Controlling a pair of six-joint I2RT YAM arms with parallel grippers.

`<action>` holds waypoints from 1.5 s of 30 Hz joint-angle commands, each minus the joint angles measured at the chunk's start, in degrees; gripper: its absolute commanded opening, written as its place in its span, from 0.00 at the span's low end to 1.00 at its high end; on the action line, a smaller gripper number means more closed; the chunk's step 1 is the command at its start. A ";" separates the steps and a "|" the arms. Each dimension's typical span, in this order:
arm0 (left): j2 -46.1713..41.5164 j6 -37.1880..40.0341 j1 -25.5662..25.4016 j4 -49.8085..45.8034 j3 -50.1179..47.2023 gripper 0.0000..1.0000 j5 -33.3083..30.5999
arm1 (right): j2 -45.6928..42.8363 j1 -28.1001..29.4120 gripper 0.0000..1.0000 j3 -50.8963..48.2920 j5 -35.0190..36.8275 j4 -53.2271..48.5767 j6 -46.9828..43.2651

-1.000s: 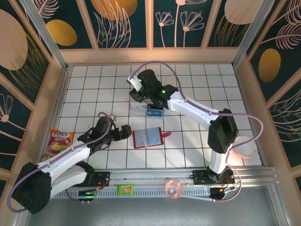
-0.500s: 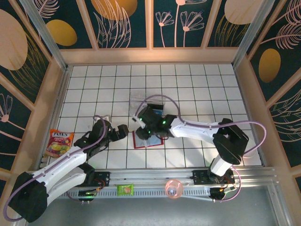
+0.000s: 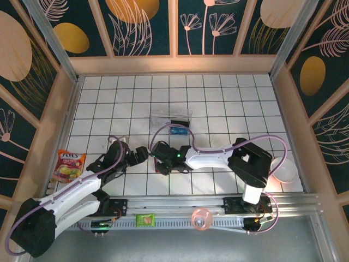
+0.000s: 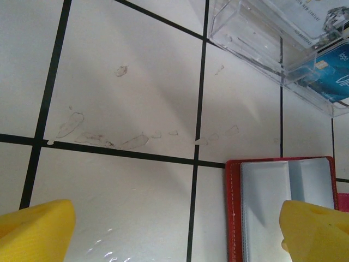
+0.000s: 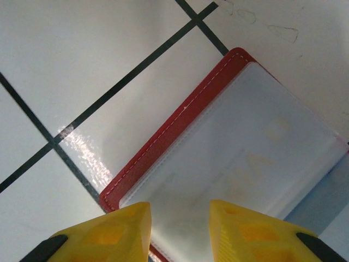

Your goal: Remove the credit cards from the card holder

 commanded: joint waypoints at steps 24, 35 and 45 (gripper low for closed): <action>5.39 1.62 0.39 7.13 0.45 0.55 9.14 | -0.17 -1.28 0.00 -2.01 -4.42 9.19 4.80; 12.06 0.61 -0.53 14.14 1.12 0.32 14.56 | -4.24 -2.38 0.00 -6.67 -4.49 14.99 6.96; 20.41 1.88 -3.51 14.83 4.85 0.29 14.08 | -7.19 -2.45 0.01 -9.32 -4.49 17.91 7.66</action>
